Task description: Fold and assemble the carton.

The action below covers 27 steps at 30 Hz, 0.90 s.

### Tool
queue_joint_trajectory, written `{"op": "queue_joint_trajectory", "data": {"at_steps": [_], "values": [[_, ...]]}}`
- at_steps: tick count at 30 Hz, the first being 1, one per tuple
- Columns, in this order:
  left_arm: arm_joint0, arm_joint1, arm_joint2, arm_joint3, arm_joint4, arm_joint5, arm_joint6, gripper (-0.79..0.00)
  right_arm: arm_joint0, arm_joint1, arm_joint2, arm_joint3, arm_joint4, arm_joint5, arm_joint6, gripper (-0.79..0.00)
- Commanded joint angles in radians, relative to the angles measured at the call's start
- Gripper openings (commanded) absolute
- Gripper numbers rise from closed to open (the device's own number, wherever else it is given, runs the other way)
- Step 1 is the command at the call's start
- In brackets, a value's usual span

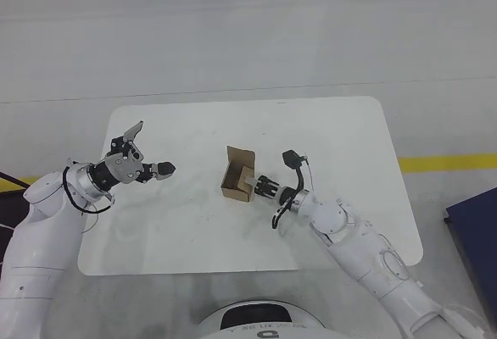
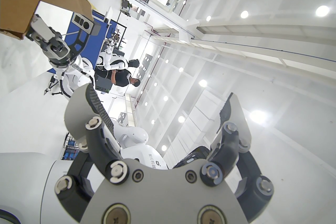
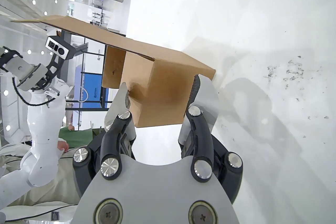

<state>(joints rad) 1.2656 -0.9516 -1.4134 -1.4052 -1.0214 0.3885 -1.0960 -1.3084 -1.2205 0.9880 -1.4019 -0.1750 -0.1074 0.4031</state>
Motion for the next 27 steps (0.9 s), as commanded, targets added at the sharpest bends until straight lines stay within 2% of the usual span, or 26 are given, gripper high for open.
{"op": "queue_joint_trajectory", "data": {"at_steps": [1,2,7,11,14,15,22,27], "values": [[0.000,0.000,0.000,0.000,0.000,0.000,0.000,0.000,0.006,-0.002,-0.010,-0.005,-0.021,0.025,-0.004,-0.369],[0.000,0.000,0.000,0.000,0.000,0.000,0.000,0.000,0.008,-0.004,-0.017,-0.010,-0.034,0.045,-0.007,-0.413],[0.000,0.000,0.000,0.000,0.000,0.000,0.000,0.000,0.011,-0.013,-0.064,-0.078,-0.117,0.183,-0.008,-0.443],[0.000,0.000,0.000,0.000,0.000,0.000,0.000,0.000,0.020,-0.022,-0.116,-0.133,-0.220,0.317,-0.013,-0.536],[0.000,0.000,0.000,0.000,0.000,0.000,0.000,0.000,0.022,-0.030,-0.158,-0.179,-0.292,0.403,-0.026,-0.693],[0.000,0.000,0.000,0.000,0.000,0.000,0.000,0.000,0.021,-0.032,-0.170,-0.193,-0.319,0.427,-0.030,-0.779],[0.000,0.000,0.000,0.000,0.000,0.000,0.000,0.000,0.003,-0.036,-0.227,-0.275,-0.551,0.609,-0.062,-0.785],[0.000,0.000,0.000,0.000,0.000,0.000,0.000,0.000,-0.029,-0.034,-0.220,-0.339,-0.635,0.693,-0.061,-0.785]]}}
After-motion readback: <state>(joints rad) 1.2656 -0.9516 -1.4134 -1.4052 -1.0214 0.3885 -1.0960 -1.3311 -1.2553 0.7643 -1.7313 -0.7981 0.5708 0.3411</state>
